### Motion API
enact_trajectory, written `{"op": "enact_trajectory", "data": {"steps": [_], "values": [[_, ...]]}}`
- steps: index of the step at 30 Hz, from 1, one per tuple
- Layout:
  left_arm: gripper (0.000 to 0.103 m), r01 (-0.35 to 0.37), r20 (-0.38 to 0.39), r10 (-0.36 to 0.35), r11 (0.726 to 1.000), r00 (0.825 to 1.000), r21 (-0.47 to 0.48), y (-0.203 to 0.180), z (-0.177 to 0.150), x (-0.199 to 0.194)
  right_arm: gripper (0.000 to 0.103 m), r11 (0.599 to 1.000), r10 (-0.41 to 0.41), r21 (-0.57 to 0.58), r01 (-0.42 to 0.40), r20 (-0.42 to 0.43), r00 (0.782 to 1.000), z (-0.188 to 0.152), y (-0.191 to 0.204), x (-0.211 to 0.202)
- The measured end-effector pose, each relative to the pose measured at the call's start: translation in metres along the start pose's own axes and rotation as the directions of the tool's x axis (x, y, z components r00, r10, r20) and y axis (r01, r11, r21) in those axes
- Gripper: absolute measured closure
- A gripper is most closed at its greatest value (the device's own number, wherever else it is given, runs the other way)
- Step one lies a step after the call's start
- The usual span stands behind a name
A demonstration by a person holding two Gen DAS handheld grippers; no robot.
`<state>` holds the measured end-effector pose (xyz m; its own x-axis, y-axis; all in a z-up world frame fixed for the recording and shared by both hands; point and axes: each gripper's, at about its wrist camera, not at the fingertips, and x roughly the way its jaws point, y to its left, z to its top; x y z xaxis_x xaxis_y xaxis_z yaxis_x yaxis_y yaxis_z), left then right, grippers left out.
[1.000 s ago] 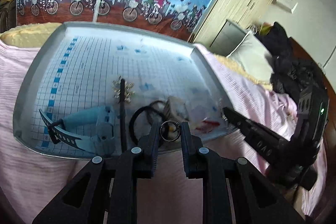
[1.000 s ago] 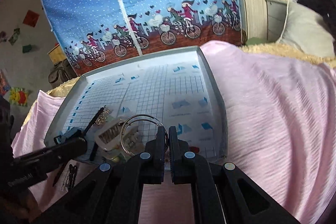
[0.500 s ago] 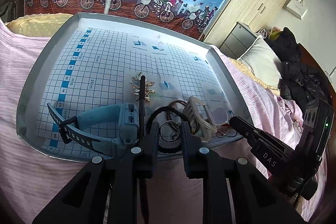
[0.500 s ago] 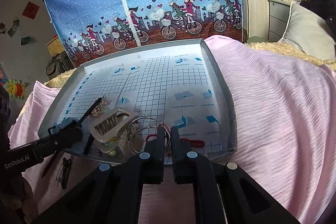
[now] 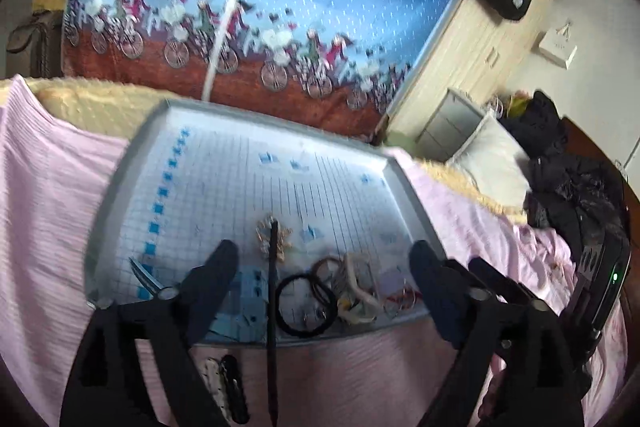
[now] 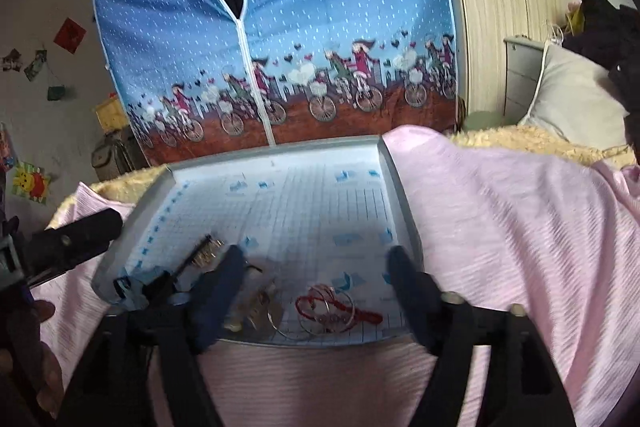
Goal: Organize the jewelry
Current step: 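Carry both key rings onto the white tray and open both tools, then withdraw both tools from the tray toward the white and black hair clips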
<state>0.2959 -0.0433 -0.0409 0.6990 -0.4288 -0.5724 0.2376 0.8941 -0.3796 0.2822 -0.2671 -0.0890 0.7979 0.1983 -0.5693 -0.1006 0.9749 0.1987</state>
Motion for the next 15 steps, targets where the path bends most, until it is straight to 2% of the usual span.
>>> {"op": "enact_trajectory", "data": {"steps": [2, 4, 6, 10, 12, 15], "values": [[0.002, -0.009, 0.096, 0.009, 1.0, 0.995, -0.007, 0.0, 0.007, -0.022, 0.009, 1.0, 0.028, -0.005, -0.028, 0.052, 0.998, 0.006, 0.002, -0.012], [0.002, -0.028, 0.177, 0.028, 1.0, 0.984, 0.003, -0.003, 0.013, -0.045, 0.0, 0.998, 0.058, -0.009, -0.058, 0.11, 0.992, 0.013, 0.006, -0.028], [0.002, -0.055, 0.234, 0.048, 0.998, 0.971, 0.024, -0.006, 0.017, -0.066, 0.0, 0.996, 0.085, -0.013, -0.084, 0.175, 0.981, 0.019, 0.01, -0.046], [0.002, -0.122, 0.306, 0.092, 0.989, 0.948, 0.08, -0.015, 0.016, -0.102, 0.0, 0.991, 0.134, -0.065, -0.121, 0.264, 0.955, 0.025, 0.023, -0.082], [0.002, -0.151, 0.313, 0.107, 0.981, 0.944, 0.119, -0.023, 0.013, -0.119, 0.0, 0.987, 0.15, -0.107, -0.123, 0.309, 0.939, 0.027, 0.032, -0.103], [0.002, -0.148, 0.326, 0.098, 0.98, 0.94, 0.132, -0.032, 0.011, -0.141, 0.0, 0.979, 0.175, -0.162, -0.123, 0.362, 0.916, 0.029, 0.044, -0.131]]}}
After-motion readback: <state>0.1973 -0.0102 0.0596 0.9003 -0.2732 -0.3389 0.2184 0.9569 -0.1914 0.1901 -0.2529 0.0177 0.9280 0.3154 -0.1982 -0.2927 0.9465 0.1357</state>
